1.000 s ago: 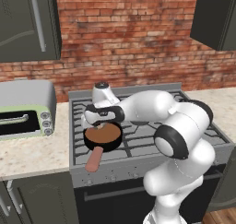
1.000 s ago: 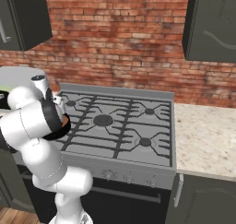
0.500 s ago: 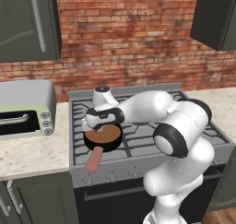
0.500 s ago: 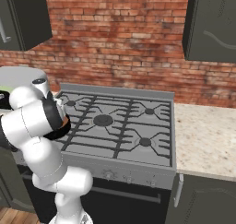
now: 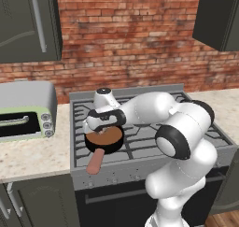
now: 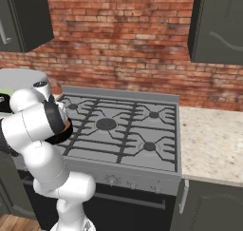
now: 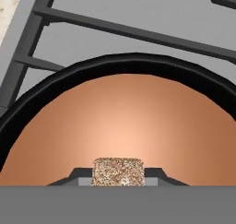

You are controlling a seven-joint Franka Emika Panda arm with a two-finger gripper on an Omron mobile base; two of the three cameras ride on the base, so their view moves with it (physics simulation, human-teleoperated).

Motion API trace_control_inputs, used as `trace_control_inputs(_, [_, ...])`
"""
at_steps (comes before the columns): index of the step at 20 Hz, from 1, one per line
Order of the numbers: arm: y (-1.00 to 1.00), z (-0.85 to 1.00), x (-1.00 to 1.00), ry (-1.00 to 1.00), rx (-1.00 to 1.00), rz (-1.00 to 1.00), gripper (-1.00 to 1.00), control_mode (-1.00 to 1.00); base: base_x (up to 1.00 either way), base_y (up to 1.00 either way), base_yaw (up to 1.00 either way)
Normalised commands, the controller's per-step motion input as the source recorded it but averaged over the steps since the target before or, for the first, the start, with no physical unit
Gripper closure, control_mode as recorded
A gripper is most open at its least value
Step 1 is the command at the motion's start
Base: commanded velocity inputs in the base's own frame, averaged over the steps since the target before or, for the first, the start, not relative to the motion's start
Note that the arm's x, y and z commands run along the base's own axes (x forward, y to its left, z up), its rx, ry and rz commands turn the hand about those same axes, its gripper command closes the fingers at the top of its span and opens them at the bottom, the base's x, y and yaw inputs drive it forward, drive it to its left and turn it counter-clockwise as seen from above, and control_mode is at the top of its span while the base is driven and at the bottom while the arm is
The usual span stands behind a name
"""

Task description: Pick up the sugar cube(s) and place them in the saucepan with hot chocolate.

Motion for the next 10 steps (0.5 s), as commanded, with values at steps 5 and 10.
trace_control_inputs(5, [0.0,0.0,0.0,0.0,0.0,0.0,-1.0,-1.0,0.0,0.0,0.0])
trace_control_inputs(10, [-0.04,0.03,0.02,0.0,0.0,0.05,-1.0,-1.0,0.0,0.0,0.0])
